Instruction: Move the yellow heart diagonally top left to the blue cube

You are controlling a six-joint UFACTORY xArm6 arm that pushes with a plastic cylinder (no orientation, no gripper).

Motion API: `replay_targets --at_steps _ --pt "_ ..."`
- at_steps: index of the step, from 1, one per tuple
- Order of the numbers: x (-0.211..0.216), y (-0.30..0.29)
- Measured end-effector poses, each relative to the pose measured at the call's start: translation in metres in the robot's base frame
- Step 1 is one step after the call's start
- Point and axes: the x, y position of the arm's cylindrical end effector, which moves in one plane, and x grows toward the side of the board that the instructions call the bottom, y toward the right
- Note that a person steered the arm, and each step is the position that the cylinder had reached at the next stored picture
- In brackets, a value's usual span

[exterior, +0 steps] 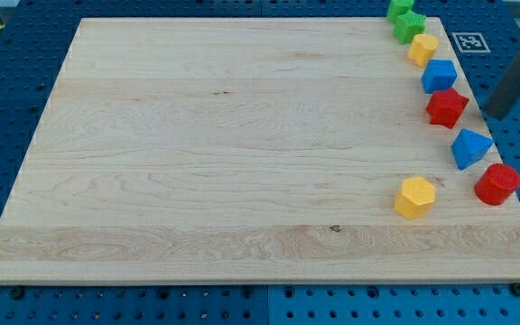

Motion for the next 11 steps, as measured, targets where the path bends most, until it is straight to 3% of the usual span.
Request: replay_targets --at_steps 1,3,6,9,11 --pt "-0.048 0.000" --pt "-0.090 -0.018" --pt "-0.109 -0.045" --pt "-0.097 -0.052" --pt "-0.128 -0.052"
